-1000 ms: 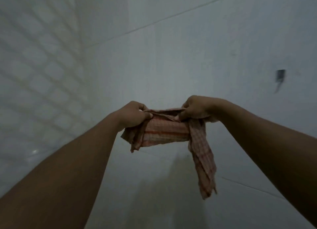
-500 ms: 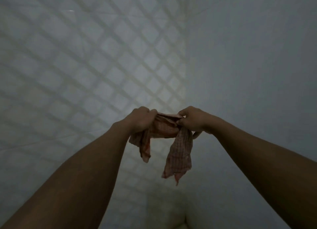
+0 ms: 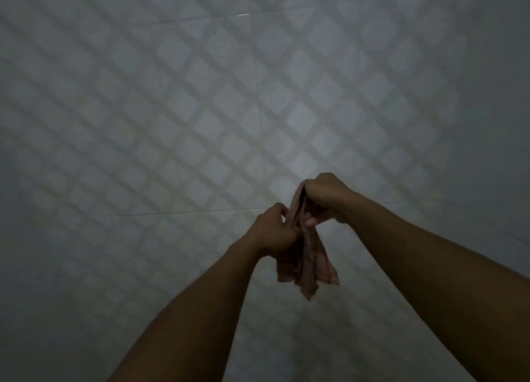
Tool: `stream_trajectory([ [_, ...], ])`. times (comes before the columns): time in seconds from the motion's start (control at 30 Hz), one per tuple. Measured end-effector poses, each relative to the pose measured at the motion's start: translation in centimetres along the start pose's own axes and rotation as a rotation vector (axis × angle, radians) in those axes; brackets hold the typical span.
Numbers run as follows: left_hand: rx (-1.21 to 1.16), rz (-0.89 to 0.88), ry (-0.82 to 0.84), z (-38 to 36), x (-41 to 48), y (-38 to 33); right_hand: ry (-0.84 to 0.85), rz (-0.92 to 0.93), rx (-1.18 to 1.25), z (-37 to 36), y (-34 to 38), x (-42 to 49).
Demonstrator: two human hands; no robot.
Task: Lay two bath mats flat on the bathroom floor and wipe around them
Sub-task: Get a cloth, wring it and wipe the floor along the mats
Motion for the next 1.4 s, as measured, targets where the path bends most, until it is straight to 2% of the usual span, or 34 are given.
stream_trajectory([
  [0.13,-0.202,0.100,-0.072,1.4,0.1,1.2,0.094,0.141,-0.040,-1.7,3.7,1.3],
  [0.2,-0.175,0.102,-0.140,2.1,0.2,1.6,0.122,0.221,-0.090,-2.0,5.1,1.6],
  [0.27,-0.045,0.104,-0.258,2.9,0.1,2.1,0.137,0.312,-0.111,-2.0,6.6,1.5],
  [0.33,-0.012,0.107,-0.392,3.6,-0.6,2.6,0.159,0.382,-0.149,-2.2,8.0,1.6],
  [0.47,-0.129,0.099,-0.544,4.4,-2.9,3.0,0.234,0.442,-0.262,-3.3,9.7,0.9],
  [0.57,-0.223,0.156,-0.630,5.4,-5.3,3.5,0.332,0.561,-0.398,-4.5,11.2,-0.6],
  [0.63,-0.296,0.215,-0.663,6.3,-7.5,4.0,0.471,0.643,-0.467,-5.5,12.2,-1.9],
  [0.73,-0.454,0.284,-0.627,7.3,-11.0,5.2,0.651,0.739,-0.502,-7.3,13.4,-4.0],
  [0.8,-0.506,0.306,-0.586,8.2,-13.2,5.9,0.647,0.808,-0.524,-8.6,14.5,-5.2],
  [0.87,-0.514,0.348,-0.545,8.8,-15.3,6.6,0.573,0.866,-0.534,-10.0,15.5,-6.2],
  [0.93,-0.490,0.388,-0.577,9.8,-18.1,7.2,0.517,0.905,-0.520,-12.3,16.4,-7.7],
  [1.1,-0.452,0.408,-0.761,13.7,-25.9,8.1,0.706,0.698,-0.227,-20.3,14.9,-11.4],
  [1.3,-0.490,0.442,-0.906,17.2,-34.6,8.5,1.136,0.318,-0.070,-30.6,7.7,-18.6],
  [1.4,-0.533,0.391,-0.909,18.5,-38.0,8.3,1.396,0.223,-0.042,-34.6,5.5,-23.6],
])
Point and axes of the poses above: each hand's wrist, its own x-axis towards the middle knuckle, its own z-axis out of the back of the hand, y = z × x, the point moved 7 cm from there along x, towards the middle knuckle, and after that the axes turned 14 degrees about -x, right-handed, at the moved point
